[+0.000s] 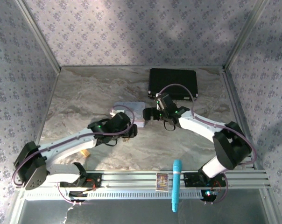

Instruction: Unlock a padlock with a key

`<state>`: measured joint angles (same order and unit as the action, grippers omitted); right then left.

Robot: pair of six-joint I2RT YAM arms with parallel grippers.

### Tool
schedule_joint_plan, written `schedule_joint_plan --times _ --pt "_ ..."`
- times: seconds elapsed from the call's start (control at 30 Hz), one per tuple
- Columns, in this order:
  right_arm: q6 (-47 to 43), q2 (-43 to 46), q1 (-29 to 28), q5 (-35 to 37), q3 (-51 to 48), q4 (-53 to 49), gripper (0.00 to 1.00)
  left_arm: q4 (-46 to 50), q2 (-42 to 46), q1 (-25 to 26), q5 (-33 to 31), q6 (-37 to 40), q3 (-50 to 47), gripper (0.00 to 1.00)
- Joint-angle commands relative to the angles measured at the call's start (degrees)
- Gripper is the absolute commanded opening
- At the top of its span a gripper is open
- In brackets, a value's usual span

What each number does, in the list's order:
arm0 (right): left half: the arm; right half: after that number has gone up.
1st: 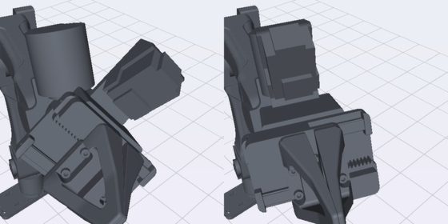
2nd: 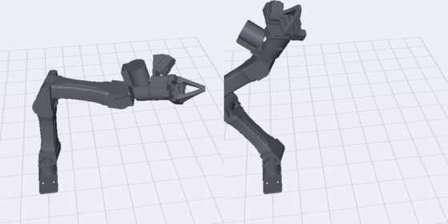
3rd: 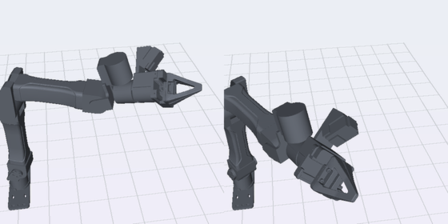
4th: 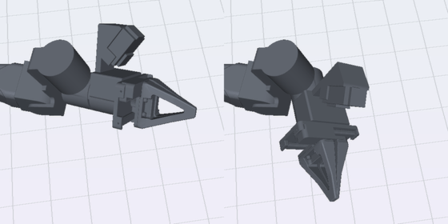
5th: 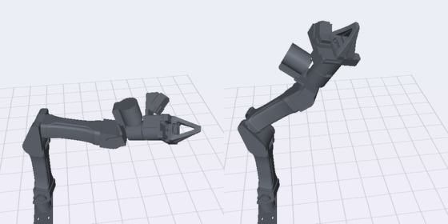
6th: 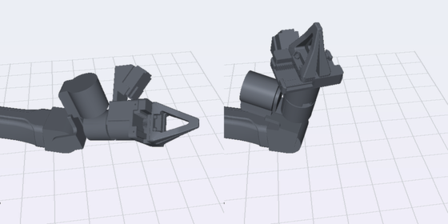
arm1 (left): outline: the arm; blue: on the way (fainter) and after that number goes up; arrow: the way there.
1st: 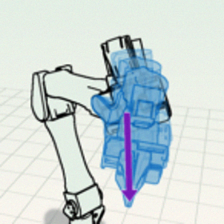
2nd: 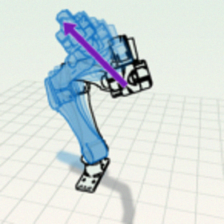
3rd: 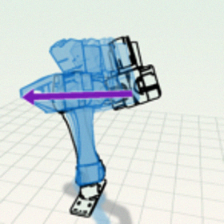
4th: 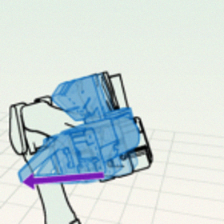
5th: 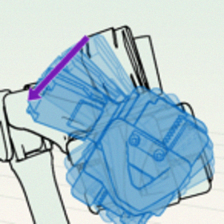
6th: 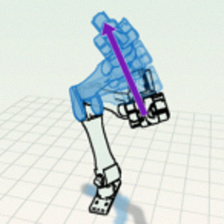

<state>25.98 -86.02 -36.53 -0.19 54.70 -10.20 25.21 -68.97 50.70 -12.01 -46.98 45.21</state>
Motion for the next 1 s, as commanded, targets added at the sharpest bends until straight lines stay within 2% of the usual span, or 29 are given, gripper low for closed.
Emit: schedule_joint_plan --times 0.0,0.07,0.2,0.3,0.4,0.5,0.6,0.77,0.97 --pt "-1.4 5.4 -0.7 -3.5 0.2 -3.9 0.99 -8.8 4.5 -5.2 11.7 -2.6 -3.7 1.0" --pt "0.0 8.3 -2.5 -3.6 -2.0 -3.3 0.95 -11.6 7.1 -7.7 14.4 -3.0 -5.5 1.0" --pt "1.5 9.6 -8.9 -3.0 -5.2 -0.2 0.87 -9.7 9.8 -10.4 13.3 -3.0 -5.7 1.0" --pt "2.1 6.0 -14.8 1.8 -3.8 -0.3 0.79 -9.7 11.5 -12.7 14.8 -4.5 -7.2 1.0" --pt "3.9 0.6 -17.9 2.0 -2.5 2.7 0.72 -10.0 13.5 -14.6 15.2 -6.0 -9.3 1.0" --pt "4.4 -4.9 -20.6 2.9 0.0 4.0 0.61 -8.6 15.2 -15.9 14.6 -7.3 -10.9 1.0" --pt "4.9 -10.0 -22.7 4.5 3.1 3.1 0.6 -9.0 17.0 -16.4 14.4 -9.0 -13.5 1.0" --pt "5.1 -16.5 -24.7 5.6 7.4 2.7 0.65 -9.1 19.4 -17.0 13.8 -10.4 -15.9 1.0" --pt "6.6 -23.8 -25.8 10.7 15.1 -3.5 0.63 -8.8 19.7 -17.3 13.3 -10.6 -16.3 1.0"
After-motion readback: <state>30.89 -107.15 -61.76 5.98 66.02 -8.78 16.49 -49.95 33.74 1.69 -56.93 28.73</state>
